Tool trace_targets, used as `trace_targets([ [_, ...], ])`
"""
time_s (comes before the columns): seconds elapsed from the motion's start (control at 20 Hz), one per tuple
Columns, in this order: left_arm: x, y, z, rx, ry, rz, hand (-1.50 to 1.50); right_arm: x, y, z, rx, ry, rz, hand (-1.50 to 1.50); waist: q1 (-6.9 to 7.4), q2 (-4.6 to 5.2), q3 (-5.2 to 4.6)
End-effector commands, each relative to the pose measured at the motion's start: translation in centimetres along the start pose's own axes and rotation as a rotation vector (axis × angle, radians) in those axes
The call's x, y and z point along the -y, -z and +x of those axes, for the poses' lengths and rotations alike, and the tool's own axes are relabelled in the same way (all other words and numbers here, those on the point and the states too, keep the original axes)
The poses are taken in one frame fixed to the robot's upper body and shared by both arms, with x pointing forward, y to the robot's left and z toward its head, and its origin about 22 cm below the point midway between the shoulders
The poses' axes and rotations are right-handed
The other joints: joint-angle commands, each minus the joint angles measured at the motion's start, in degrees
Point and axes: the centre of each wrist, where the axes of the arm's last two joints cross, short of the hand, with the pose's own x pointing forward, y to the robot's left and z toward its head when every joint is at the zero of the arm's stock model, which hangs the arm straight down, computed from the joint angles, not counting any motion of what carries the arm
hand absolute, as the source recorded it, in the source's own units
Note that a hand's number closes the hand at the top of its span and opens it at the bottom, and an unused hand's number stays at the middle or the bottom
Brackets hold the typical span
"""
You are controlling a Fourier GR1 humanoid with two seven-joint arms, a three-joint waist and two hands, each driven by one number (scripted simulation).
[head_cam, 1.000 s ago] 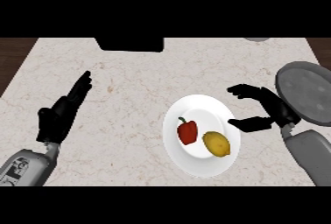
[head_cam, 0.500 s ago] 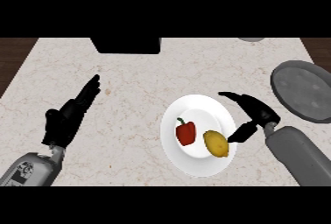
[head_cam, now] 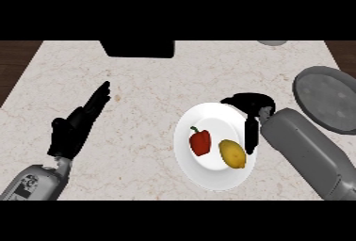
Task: Pick the lemon from the plate and place it in the pan
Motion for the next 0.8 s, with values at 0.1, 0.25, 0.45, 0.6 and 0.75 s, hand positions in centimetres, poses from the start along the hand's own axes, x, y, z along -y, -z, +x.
trace_targets([
  [0.1, 1.0, -0.3, 0.0, -0.005, 0.005, 0.003, 0.0, -0.6, 2.1, 6.1, -0.086, -0.146, 0.254, -1.5, -0.33, -0.01, 0.09],
  [0.25, -1.0, -0.1, -0.7, -0.013, -0.012, 0.005, 0.0, -0.3, 2.0, 8.0, -0.092, -0.162, 0.303, -1.5, -1.24, -0.09, 0.08],
  [0.45, -1.9, -1.1, 0.1, -0.006, 0.004, 0.025, 0.0, -0.2, 1.4, 10.5, -0.121, -0.175, 0.28, -1.5, -1.11, -0.17, 0.11],
  [0.6, -0.8, -0.9, -1.4, -0.02, -0.008, 0.016, 0.0, -2.5, 1.8, 10.7, -0.157, -0.216, 0.244, -1.5, -1.3, -0.11, 0.11],
  [0.75, -0.7, 0.4, -1.1, -0.011, -0.004, 0.003, 0.0, -2.6, 2.0, 8.4, -0.19, -0.239, 0.288, -1.5, -1.74, -0.09, 0.1],
])
